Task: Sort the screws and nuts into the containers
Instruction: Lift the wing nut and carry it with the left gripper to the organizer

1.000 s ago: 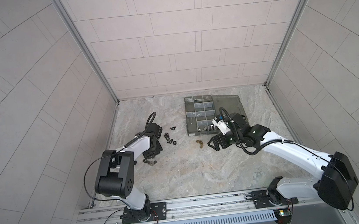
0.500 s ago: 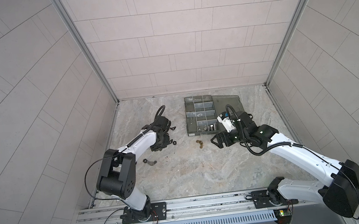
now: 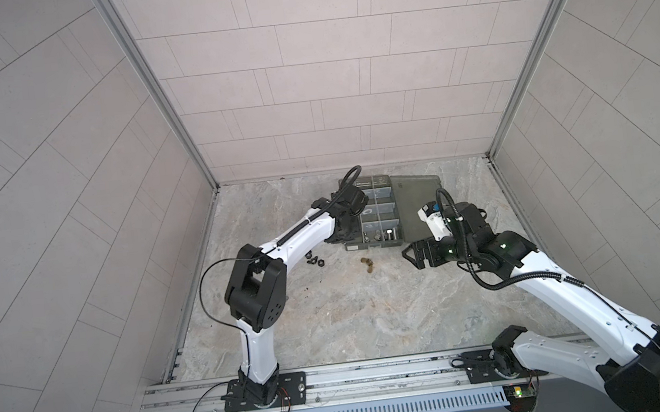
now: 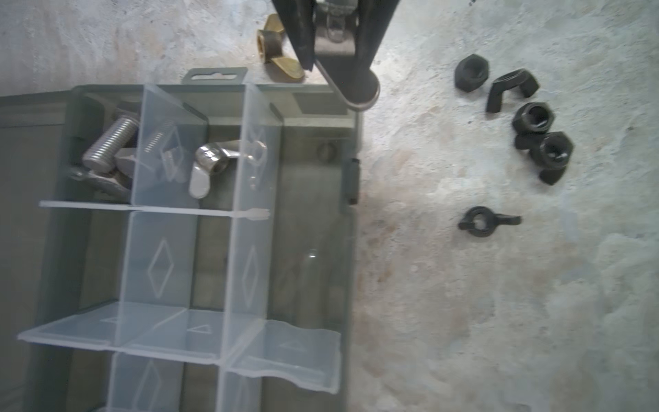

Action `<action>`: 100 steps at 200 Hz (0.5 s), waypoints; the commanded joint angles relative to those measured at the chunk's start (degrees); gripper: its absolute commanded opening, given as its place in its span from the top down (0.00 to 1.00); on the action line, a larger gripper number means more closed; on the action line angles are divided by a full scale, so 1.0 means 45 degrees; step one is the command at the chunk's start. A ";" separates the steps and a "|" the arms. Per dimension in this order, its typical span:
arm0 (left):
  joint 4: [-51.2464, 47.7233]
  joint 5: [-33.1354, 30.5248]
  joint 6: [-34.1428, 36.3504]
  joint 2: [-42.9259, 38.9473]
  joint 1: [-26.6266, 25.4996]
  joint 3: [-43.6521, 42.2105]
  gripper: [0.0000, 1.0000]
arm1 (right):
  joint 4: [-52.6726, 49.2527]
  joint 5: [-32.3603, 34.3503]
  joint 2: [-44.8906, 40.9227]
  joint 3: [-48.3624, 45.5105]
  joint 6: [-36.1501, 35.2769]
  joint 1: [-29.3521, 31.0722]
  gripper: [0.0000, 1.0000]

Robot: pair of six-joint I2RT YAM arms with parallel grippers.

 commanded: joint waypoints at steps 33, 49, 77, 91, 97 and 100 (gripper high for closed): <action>-0.0729 0.0302 -0.0071 0.1714 -0.0675 0.2437 0.83 | -0.0845 0.0286 -0.0457 0.0058 -0.0244 -0.0380 0.01; -0.0751 0.0434 -0.0090 0.2111 -0.0750 0.2846 0.83 | -0.0880 0.0284 -0.0560 -0.0004 -0.0270 -0.0507 0.01; -0.0583 0.0752 -0.0166 0.2666 -0.0890 0.3294 0.83 | -0.0951 0.0188 -0.0722 -0.0124 -0.0270 -0.0704 0.01; -0.0558 0.0806 -0.0189 0.2930 -0.0951 0.3538 0.83 | -0.0941 0.0158 -0.0735 -0.0145 -0.0270 -0.0772 0.01; -0.0546 0.0840 -0.0208 0.3049 -0.0974 0.3613 0.83 | -0.0960 0.0144 -0.0762 -0.0152 -0.0260 -0.0791 0.01; -0.0535 0.0847 -0.0218 0.3100 -0.0963 0.3652 0.83 | -0.0967 0.0148 -0.0766 -0.0146 -0.0286 -0.0809 0.01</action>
